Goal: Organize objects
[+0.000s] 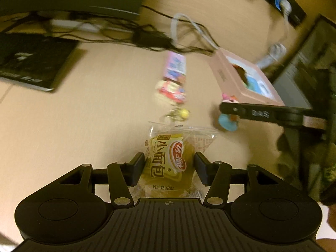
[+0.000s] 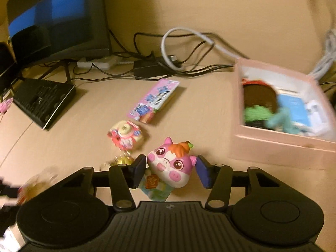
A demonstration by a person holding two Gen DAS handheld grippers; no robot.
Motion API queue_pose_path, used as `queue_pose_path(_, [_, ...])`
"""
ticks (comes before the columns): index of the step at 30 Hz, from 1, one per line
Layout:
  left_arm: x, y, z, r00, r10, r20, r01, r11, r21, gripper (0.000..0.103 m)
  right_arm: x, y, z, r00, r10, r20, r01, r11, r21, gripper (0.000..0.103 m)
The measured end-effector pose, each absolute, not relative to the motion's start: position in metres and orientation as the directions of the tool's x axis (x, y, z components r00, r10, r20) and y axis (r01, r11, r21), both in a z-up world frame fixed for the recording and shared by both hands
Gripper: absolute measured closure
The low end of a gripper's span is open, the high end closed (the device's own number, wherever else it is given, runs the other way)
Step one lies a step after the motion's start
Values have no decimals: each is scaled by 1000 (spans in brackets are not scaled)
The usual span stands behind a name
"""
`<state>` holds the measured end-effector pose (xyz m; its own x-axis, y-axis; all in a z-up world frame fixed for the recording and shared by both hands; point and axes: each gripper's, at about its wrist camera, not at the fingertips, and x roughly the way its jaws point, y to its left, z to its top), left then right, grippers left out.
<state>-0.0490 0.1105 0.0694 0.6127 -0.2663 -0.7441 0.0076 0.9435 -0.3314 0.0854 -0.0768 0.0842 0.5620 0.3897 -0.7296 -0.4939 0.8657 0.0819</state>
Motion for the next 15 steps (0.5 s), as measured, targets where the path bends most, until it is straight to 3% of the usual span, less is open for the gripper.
queue_pose_path(9, [23, 41, 97, 612, -411, -676, 203, 908, -368, 46, 22, -171, 117, 701, 255, -666, -388, 920, -56, 51])
queue_pose_path(15, [108, -43, 129, 625, -502, -598, 319, 863, -391, 46, -4, -212, 117, 756, 213, -619, -294, 955, -30, 51])
